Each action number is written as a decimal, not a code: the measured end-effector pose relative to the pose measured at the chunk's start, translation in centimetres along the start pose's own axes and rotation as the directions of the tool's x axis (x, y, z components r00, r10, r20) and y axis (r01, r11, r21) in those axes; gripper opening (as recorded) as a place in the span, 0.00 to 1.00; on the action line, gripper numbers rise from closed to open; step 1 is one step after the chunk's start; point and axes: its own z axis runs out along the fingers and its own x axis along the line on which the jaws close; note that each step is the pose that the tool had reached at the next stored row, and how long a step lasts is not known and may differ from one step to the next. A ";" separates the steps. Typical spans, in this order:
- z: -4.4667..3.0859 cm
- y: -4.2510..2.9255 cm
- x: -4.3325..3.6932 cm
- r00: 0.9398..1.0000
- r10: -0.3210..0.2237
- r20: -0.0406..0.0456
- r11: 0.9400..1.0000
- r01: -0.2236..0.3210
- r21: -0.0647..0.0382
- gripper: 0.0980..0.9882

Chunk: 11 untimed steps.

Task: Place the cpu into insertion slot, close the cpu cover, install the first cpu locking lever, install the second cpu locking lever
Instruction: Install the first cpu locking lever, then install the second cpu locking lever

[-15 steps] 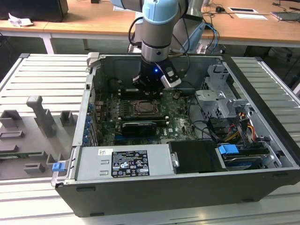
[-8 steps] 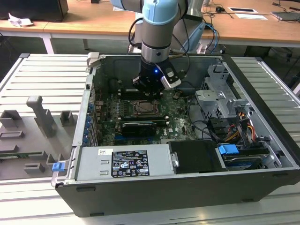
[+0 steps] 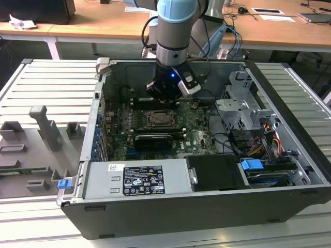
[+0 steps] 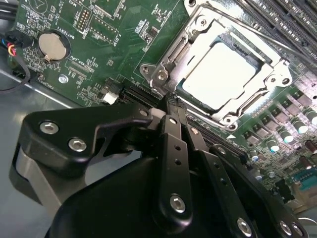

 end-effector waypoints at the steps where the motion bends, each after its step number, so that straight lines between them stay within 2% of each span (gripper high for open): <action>1: -0.01 -0.10 0.01 1.000 0.000 0.000 1.000 0.000 0.000 0.01; 11: -0.06 -0.60 0.04 1.000 0.000 0.000 1.000 0.000 0.000 0.01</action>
